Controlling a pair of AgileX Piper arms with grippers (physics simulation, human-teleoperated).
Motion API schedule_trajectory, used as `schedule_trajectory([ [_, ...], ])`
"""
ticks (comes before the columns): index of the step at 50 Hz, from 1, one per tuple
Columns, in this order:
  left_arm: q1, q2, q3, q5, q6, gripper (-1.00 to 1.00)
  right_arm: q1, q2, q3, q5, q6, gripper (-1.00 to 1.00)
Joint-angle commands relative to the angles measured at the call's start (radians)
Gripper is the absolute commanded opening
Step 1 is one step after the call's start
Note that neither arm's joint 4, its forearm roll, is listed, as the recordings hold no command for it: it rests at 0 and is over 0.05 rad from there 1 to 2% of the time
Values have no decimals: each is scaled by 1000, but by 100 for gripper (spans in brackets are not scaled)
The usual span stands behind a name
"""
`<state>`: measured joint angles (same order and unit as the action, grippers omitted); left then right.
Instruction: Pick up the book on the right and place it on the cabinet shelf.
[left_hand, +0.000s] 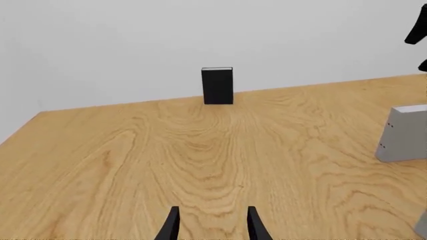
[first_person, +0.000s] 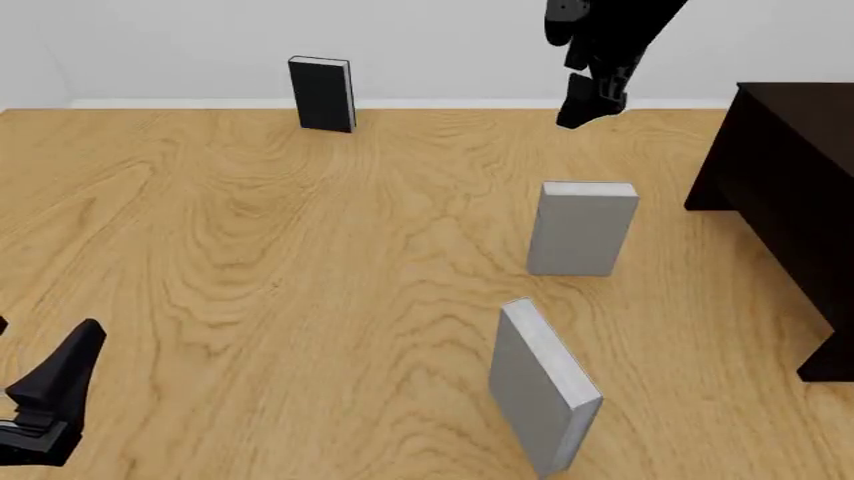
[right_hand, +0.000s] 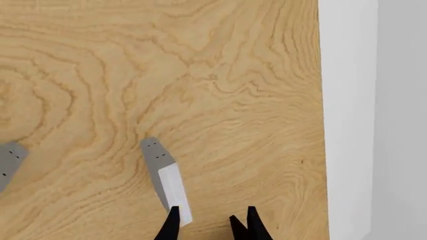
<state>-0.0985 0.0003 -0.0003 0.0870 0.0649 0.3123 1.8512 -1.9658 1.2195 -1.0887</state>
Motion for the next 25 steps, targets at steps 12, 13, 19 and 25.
schedule_trajectory([
  [12, -5, 2, -1, 15, -6, 100, 45, 44, 24, -1, 41, 100],
  [13, -5, 1, -1, 15, -6, 100, 47, 47, 22, -2, 43, 100],
  [19, -4, 2, -1, 16, -7, 100, 50, 49, 46, -17, 50, 100],
  [25, -6, 2, 0, 21, -6, 100, 59, 58, 54, -21, 62, 100],
])
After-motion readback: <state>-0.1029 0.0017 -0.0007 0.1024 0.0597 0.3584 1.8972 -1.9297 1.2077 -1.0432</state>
